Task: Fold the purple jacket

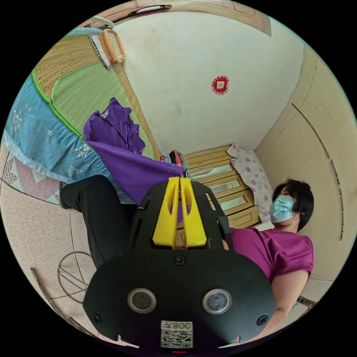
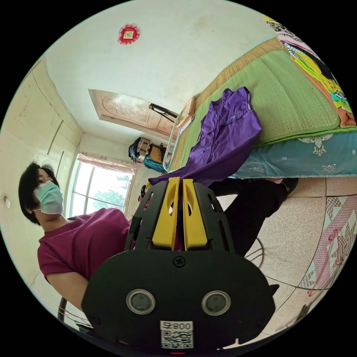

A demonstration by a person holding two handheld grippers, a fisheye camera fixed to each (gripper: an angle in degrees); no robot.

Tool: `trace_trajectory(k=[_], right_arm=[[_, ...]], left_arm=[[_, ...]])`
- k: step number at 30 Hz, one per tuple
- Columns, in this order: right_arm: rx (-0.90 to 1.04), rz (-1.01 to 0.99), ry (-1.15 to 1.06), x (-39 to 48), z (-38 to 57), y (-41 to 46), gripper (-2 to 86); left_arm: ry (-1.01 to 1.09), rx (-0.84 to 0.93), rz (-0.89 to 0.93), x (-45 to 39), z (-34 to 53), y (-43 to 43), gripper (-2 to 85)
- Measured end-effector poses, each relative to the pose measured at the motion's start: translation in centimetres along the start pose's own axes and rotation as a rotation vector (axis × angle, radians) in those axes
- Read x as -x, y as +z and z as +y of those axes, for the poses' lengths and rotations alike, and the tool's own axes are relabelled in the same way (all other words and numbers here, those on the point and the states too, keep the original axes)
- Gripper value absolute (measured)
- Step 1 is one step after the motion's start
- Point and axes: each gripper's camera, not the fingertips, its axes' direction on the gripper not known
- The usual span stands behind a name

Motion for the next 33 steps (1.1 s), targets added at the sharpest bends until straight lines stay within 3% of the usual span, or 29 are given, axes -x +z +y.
trace_trajectory(k=[10, 18, 25, 33], right_arm=[[-0.052, -0.020, -0.037, -1.1, -7.2, 0.7, 1.0], [-0.073, 0.032, -0.079, -3.0, -19.9, 2.4, 1.0], [-0.072, 0.059, -0.054, -7.8, -31.7, 5.7, 1.1], [-0.018, 0.123, 0.107, -19.4, -46.1, 13.0, 1.7]], left_arm=[[0.057, -0.043, 0.001, 4.8, -9.0, 5.2, 0.0], [0.102, -0.065, -0.034, 11.1, -20.6, 12.5, 0.0], [0.066, -0.086, -0.101, 21.5, -31.7, 20.0, 0.0], [-0.050, -0.080, -0.310, 36.4, -40.6, 27.6, 0.0]])
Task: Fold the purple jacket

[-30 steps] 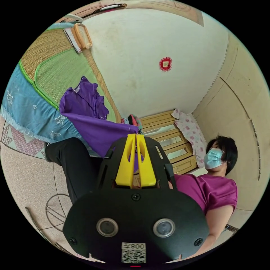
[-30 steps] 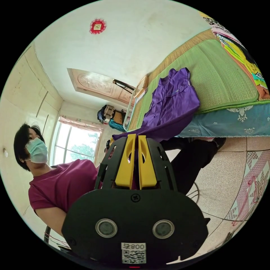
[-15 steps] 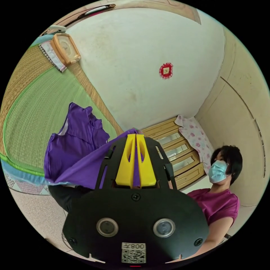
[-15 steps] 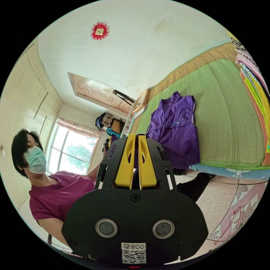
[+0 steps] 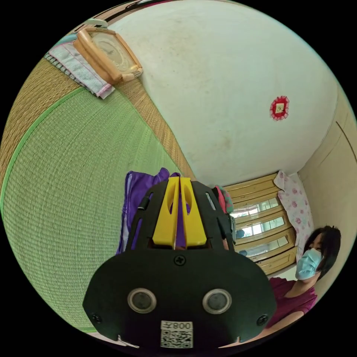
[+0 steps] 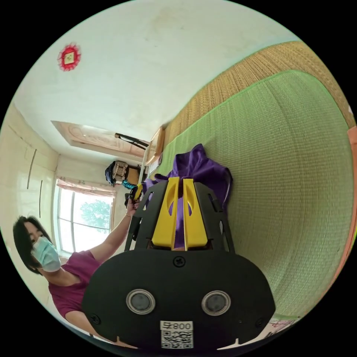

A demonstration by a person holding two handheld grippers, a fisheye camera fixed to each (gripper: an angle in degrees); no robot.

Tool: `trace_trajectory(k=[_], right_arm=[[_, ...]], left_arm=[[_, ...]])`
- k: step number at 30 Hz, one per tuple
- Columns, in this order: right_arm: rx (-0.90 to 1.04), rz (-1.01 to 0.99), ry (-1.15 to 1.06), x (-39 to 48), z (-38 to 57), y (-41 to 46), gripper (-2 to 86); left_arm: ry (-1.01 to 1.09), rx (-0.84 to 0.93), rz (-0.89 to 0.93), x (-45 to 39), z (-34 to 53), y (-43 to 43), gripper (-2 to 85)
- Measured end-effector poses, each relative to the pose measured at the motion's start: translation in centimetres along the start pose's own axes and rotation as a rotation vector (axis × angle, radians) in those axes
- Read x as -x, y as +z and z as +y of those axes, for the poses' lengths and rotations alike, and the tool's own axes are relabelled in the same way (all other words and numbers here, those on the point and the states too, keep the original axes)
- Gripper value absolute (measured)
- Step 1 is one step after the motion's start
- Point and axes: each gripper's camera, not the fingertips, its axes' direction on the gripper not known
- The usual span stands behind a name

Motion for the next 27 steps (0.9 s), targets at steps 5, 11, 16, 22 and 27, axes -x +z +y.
trace_trajectory(k=[5, 11, 16, 22, 27], right_arm=[[0.058, 0.034, 0.091, -4.8, -4.2, 4.8, 2.6], [0.034, 0.023, 0.108, -6.5, -5.2, 5.2, 5.6], [-0.007, -0.025, 0.149, -7.3, -4.2, 5.0, 7.9], [-0.064, -0.046, 0.106, -4.9, -2.5, 5.8, 7.2], [0.013, 0.178, -0.126, 3.9, -3.2, 13.3, 2.6]], left_arm=[[-0.026, 0.015, -0.035, 6.0, -2.7, 6.8, 0.1], [-0.010, 0.011, -0.095, 9.8, -3.7, 11.0, 0.8], [-0.016, -0.056, -0.099, 12.1, -1.7, 11.8, 2.2], [0.056, -0.010, -0.093, 11.9, 1.4, 14.2, 1.9], [0.169, 0.156, -0.196, 10.4, 2.8, 21.0, 0.7]])
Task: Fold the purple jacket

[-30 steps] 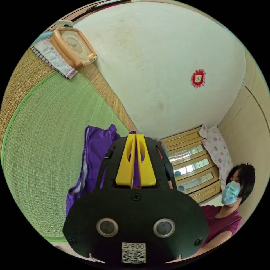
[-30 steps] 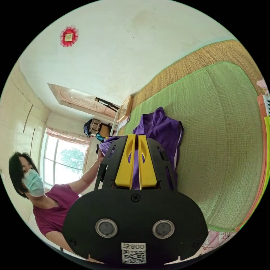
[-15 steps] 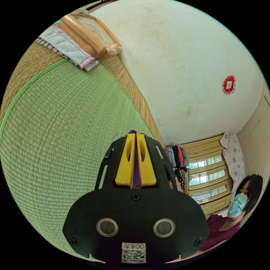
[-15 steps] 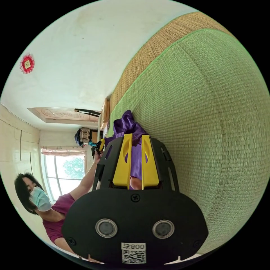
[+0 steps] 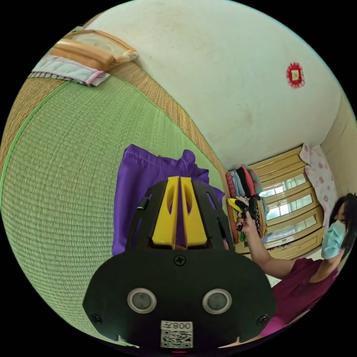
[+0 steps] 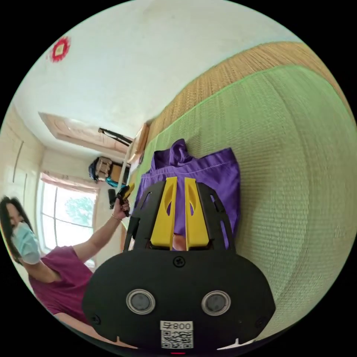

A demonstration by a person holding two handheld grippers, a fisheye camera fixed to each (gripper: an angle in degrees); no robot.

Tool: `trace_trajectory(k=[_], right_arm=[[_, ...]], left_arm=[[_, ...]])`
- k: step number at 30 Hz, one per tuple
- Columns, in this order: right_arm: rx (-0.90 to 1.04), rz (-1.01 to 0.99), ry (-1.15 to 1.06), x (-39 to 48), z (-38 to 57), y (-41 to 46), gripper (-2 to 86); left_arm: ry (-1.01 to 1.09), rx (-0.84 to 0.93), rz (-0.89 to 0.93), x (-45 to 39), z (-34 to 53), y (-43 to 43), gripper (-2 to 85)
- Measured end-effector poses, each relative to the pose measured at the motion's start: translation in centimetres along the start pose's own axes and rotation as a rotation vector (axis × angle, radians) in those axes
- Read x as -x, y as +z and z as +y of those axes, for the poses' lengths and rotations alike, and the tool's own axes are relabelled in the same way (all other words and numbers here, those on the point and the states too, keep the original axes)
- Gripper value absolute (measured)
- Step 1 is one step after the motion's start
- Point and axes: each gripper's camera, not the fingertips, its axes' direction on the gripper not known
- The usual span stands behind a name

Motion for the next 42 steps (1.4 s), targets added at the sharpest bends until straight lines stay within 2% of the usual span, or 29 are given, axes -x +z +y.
trace_trajectory(k=[4, 8, 11, 14, 17, 20, 22, 24, 28, 32, 34, 36, 39, 42], right_arm=[[0.054, 0.283, -0.145, 5.6, -1.3, 6.0, 0.7], [0.178, 0.514, -0.224, 7.4, -1.5, 12.9, 0.1], [0.108, 0.490, -0.249, 8.0, -0.9, 12.9, 0.0], [0.158, 0.431, -0.222, 8.4, -1.4, 12.7, 0.1], [0.093, 0.434, -0.259, 10.5, -1.6, 11.5, 0.1], [0.043, 0.475, -0.242, 11.2, -2.6, 11.5, 0.1], [0.116, 0.469, -0.193, 9.9, -3.8, 12.8, 0.1], [0.111, 0.399, -0.146, 9.4, -4.4, 12.3, 0.1], [0.018, 0.314, -0.193, 11.0, -3.0, 8.5, 0.1], [-0.021, 0.355, -0.107, 8.7, -1.4, 5.7, 0.1], [0.058, 0.322, -0.024, 6.2, -1.5, 6.5, 0.0], [0.052, 0.251, 0.013, 5.6, -0.9, 6.0, 0.0], [0.016, 0.215, -0.068, 8.7, 0.8, 4.0, 0.1], [0.063, 0.178, -0.165, 12.3, 4.7, 2.8, 0.1]], left_arm=[[0.046, 0.087, -0.187, -1.3, -0.5, 5.7, 0.3], [0.066, 0.124, -0.277, -1.2, 0.2, 9.5, 0.1], [0.057, 0.107, -0.269, -1.3, 0.7, 10.4, 0.0], [0.037, 0.109, -0.256, -1.9, 0.9, 11.0, 0.0], [0.109, 0.084, -0.237, -4.2, 0.7, 11.5, 0.0], [0.171, 0.120, -0.346, -5.8, 0.1, 13.3, 0.0], [0.202, 0.177, -0.450, -6.0, 0.0, 14.9, 0.0], [0.186, 0.167, -0.444, -6.2, 0.2, 15.0, 0.0], [0.169, 0.109, -0.394, -7.0, 1.4, 13.0, 0.0], [0.131, 0.124, -0.501, -5.9, 2.3, 12.0, 0.0], [0.105, 0.103, -0.469, -5.5, 2.8, 11.4, 0.0], [0.076, 0.079, -0.467, -6.0, 3.2, 10.4, 0.0], [0.115, 0.045, -0.380, -8.3, 4.7, 7.7, 0.0], [0.153, 0.059, -0.332, -10.5, 8.6, 4.5, 0.0]])
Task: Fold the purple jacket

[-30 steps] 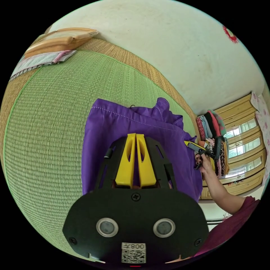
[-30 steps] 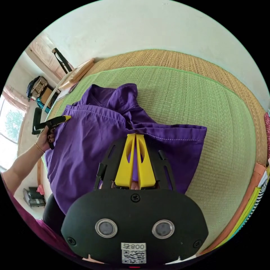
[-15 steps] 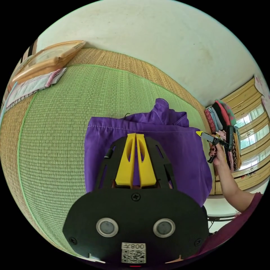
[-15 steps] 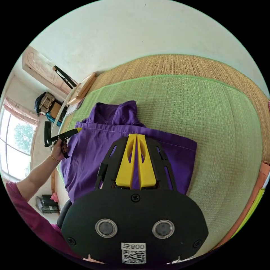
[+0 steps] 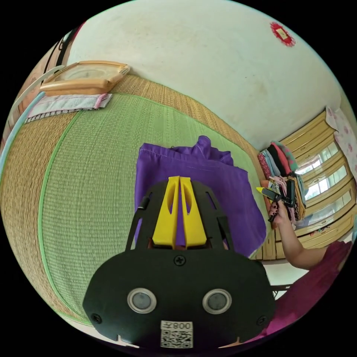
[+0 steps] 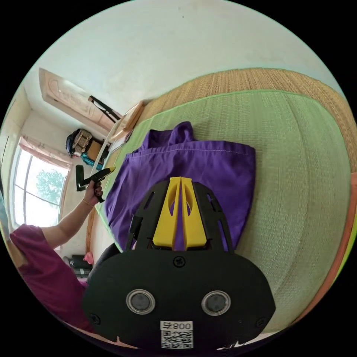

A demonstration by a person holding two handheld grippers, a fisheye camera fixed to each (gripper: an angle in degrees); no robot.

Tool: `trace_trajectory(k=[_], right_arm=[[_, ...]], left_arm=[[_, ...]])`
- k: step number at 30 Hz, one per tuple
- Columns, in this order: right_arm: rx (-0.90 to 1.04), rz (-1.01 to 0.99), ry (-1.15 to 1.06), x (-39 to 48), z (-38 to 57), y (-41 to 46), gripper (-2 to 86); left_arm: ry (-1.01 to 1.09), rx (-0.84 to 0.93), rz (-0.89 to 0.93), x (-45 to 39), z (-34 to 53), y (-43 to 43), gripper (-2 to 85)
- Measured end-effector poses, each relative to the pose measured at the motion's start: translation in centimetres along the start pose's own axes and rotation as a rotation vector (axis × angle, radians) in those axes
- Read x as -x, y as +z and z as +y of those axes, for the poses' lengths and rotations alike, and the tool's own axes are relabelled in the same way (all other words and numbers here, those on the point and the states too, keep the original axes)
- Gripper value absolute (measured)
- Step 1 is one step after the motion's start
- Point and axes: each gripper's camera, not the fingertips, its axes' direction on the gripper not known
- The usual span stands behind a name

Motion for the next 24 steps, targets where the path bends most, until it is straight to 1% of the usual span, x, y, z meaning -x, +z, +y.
trace_trajectory(k=[2, 6, 8, 10, 12, 13, 15, 18, 20, 22, 24], right_arm=[[0.044, -0.018, -0.040, 2.2, 3.0, -0.3, 0.1], [0.185, -0.017, -0.064, 5.6, 10.2, 2.1, 0.1], [0.227, 0.015, -0.048, 5.8, 12.3, 3.4, 0.1], [0.244, 0.046, -0.024, 5.2, 13.4, 4.3, 0.1], [0.213, -0.002, 0.015, 4.3, 13.8, 3.7, 0.0], [0.211, 0.000, 0.025, 4.2, 13.8, 3.5, 0.0], [0.167, 0.045, 0.023, 4.8, 14.0, 1.8, 0.0], [0.112, 0.022, -0.002, 6.2, 14.4, 0.0, 0.0], [0.088, 0.004, -0.029, 7.3, 14.6, -0.4, 0.0], [0.084, -0.015, -0.047, 8.4, 14.4, -0.1, 0.0], [0.081, -0.101, -0.075, 9.8, 14.1, 1.1, 0.0]], left_arm=[[0.007, 0.028, -0.010, -0.9, 4.8, -2.5, 0.0], [-0.039, 0.123, -0.065, -0.9, 11.6, -3.9, 0.0], [-0.038, 0.175, -0.188, -0.7, 14.2, -4.2, 0.0], [-0.004, 0.169, -0.195, -0.9, 14.7, -4.7, 0.0], [-0.011, 0.199, -0.217, -1.6, 14.2, -4.8, 0.0], [-0.005, 0.208, -0.262, -2.5, 13.9, -5.0, 0.0], [0.009, 0.192, -0.287, -4.2, 13.7, -5.7, 0.0], [0.003, 0.109, -0.116, -7.2, 13.9, -6.9, 0.0], [0.039, 0.079, 0.084, -10.9, 13.9, -6.0, 0.0], [0.114, 0.103, 0.149, -14.9, 13.5, -4.0, 0.0], [0.196, 0.152, 0.190, -18.7, 13.1, -1.3, 0.0]])
